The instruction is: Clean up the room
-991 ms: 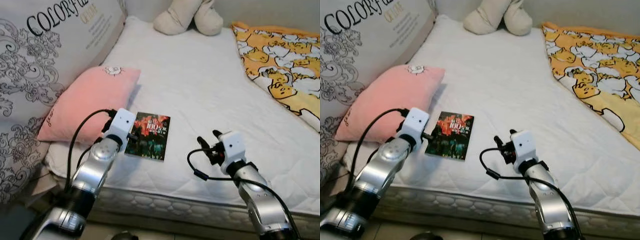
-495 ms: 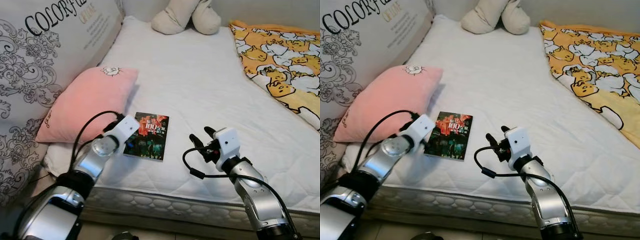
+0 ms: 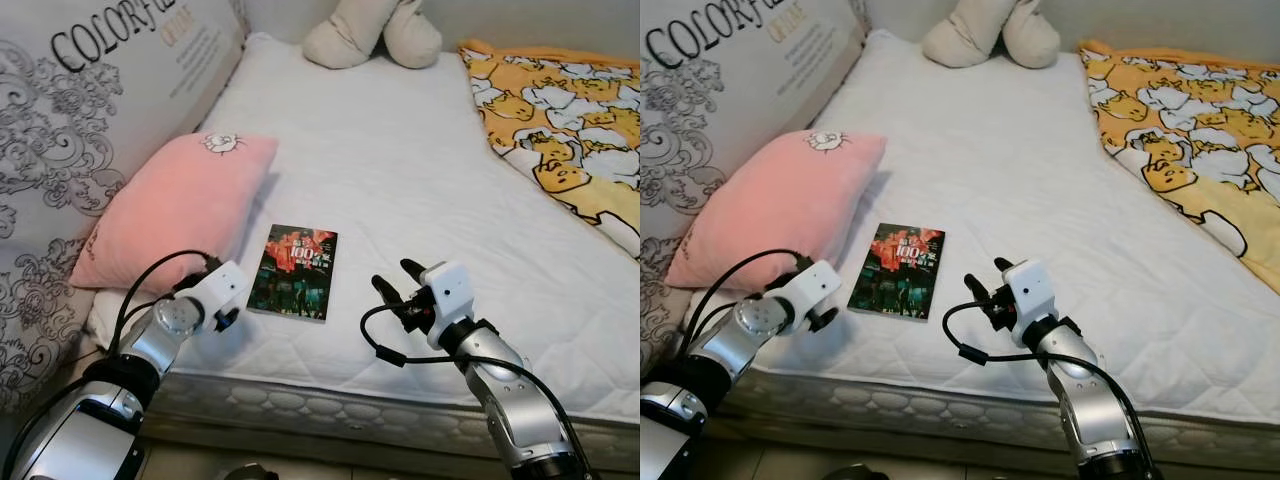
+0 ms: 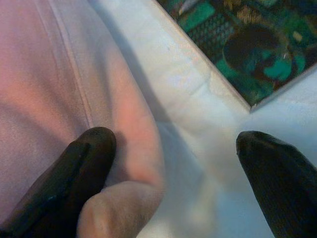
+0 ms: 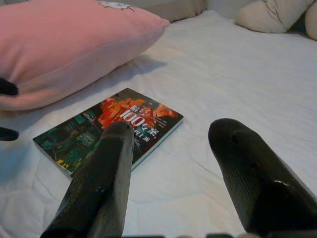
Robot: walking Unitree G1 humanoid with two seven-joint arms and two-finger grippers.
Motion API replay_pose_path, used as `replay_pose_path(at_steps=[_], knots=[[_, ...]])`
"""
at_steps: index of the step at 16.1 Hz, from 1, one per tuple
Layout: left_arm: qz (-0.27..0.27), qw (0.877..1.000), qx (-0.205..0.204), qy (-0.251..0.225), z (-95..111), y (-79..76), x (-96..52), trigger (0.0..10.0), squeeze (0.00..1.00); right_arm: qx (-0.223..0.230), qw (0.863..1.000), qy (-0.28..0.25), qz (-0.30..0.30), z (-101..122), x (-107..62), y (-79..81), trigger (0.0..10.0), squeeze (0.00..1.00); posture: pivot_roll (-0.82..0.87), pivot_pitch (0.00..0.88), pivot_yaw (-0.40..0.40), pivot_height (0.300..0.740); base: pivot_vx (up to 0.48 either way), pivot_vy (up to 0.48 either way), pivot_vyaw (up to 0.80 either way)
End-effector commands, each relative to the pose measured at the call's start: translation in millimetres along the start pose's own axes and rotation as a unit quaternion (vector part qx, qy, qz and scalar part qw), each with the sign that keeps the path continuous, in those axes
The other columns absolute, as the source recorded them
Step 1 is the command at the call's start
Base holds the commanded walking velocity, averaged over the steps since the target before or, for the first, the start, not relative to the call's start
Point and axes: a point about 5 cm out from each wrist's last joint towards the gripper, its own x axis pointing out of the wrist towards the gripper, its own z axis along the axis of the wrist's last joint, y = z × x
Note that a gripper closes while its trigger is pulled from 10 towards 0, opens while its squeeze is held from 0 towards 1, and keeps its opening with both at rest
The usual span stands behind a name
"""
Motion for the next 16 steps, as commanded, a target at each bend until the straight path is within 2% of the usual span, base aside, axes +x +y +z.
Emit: replay_pose_path(at_steps=[1,2,3,4,5,6,7,9,10,12,13,15,16], knots=[[0.017,1.0,-0.002,0.008,-4,10.2,-2.5,10.0,0.0,-0.002,1.0,-0.012,0.001,6,-0.4,-0.6,10.0,0.0,-0.06,0.0,0.028,0.74,0.0,0.0,0.0],[0.027,0.998,-0.032,-0.047,11,14.9,-4.4,10.0,0.0,0.001,1.0,-0.012,0.002,5,-1.6,-0.6,10.0,0.0,-0.06,0.0,0.031,0.74,0.0,0.0,0.0],[0.018,0.993,-0.061,-0.096,23,13.4,-6.6,10.0,0.0,0.001,1.0,-0.011,0.0,5,-2.5,-0.3,10.0,0.0,-0.06,0.0,0.036,0.74,0.0,0.0,0.0],[0.004,0.978,-0.12,-0.171,39,9.8,-12.8,10.0,0.0,0.005,1.0,-0.011,-0.006,4,-4.3,-0.6,10.0,0.0,-0.06,0.0,0.038,0.74,0.0,0.0,0.0],[-0.005,0.95,-0.196,-0.244,54,6.1,-22.9,10.0,0.0,0.012,1.0,-0.016,-0.023,5,-6.9,-3.4,10.0,0.0,-0.06,0.0,0.038,0.74,0.0,0.0,0.0],[-0.014,0.924,-0.255,-0.284,62,2.7,-30.6,10.0,0.0,0.011,0.998,-0.026,-0.051,6,-8.8,-9.2,10.0,0.0,-0.06,0.0,0.034,0.74,0.0,0.0,0.0],[-0.001,0.896,-0.308,-0.319,67,0.2,-40.1,10.0,0.0,0.014,0.994,-0.037,-0.101,9,-12.4,-19.9,10.0,0.0,-0.05,0.002,0.028,0.74,0.0,0.0,0.0],[0.068,0.881,-0.306,-0.354,70,-6.6,-54.5,10.0,0.0,0.021,0.985,-0.045,-0.164,13,-18.3,-34.8,10.0,0.0,-0.05,0.007,0.022,0.74,0.0,0.0,0.0],[0.078,0.874,-0.322,-0.355,70,-8.6,-55.7,10.0,0.0,0.021,0.983,-0.051,-0.175,15,-19.2,-36.8,10.0,0.0,-0.04,0.004,0.021,0.74,0.0,0.0,0.0],[0.087,0.878,-0.326,-0.34,77,-15.8,-59.5,10.0,0.0,0.007,0.979,-0.06,-0.193,22,-18.6,-39.7,10.0,0.0,-0.05,0.01,0.015,0.74,0.0,-0.48,0.0],[0.082,0.876,-0.333,-0.339,80,-18.0,-59.8,10.0,0.0,0.007,0.979,-0.055,-0.196,20,-18.6,-41.1,10.0,0.0,-0.04,0.005,0.014,0.74,0.0,-0.48,0.0],[0.091,0.885,-0.325,-0.322,82,-22.8,-57.5,10.0,0.0,0.034,0.978,-0.043,-0.201,14,-18.8,-42.7,10.0,0.0,-0.04,0.005,0.013,0.74,0.0,-0.48,0.0],[0.095,0.887,-0.319,-0.321,84,-22.6,-57.6,10.0,0.0,0.024,0.981,-0.036,-0.191,15,-17.3,-42.0,10.0,0.0,-0.05,0.008,0.014,0.74,0.0,-0.48,0.0]])
